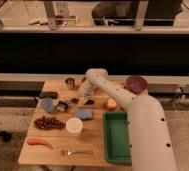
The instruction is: Wipe table surface with brush
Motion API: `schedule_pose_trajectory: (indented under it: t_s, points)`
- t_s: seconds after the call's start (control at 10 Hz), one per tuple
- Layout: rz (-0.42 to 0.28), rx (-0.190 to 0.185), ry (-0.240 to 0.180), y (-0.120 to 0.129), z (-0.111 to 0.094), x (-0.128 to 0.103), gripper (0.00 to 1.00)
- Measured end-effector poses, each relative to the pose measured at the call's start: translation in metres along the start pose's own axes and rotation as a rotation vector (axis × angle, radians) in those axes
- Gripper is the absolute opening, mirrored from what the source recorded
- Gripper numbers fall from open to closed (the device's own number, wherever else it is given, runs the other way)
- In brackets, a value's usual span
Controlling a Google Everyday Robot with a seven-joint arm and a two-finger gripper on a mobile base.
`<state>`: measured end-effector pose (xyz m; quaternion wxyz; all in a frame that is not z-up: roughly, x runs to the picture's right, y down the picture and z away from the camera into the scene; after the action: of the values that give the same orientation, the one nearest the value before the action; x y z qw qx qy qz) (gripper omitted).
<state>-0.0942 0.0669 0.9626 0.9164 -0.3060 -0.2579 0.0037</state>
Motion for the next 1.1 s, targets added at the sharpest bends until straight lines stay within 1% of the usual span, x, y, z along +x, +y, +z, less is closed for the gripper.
schedule_pose_trajectory:
  t_s: [0.4, 0.5, 0.6, 0.7, 0.8, 0.9, 1.1]
  points:
    - [-0.009, -0.017, -0.024, 0.002, 0.004, -0.005, 0.16]
    - [-0.004, -0.019, -0.027, 0.004, 0.002, -0.003, 0.09]
    - [0.004, -0.021, -0.029, 0.008, -0.002, 0.002, 0.05]
    - [0.01, -0.024, -0.027, 0.014, -0.006, 0.005, 0.05]
    - [0.015, -0.011, -0.027, 0.017, -0.014, 0.007, 0.05]
    - [0.015, 0.011, -0.024, 0.018, -0.024, 0.006, 0.05]
    - [0.006, 0.037, -0.014, 0.017, -0.036, 0.0, 0.05]
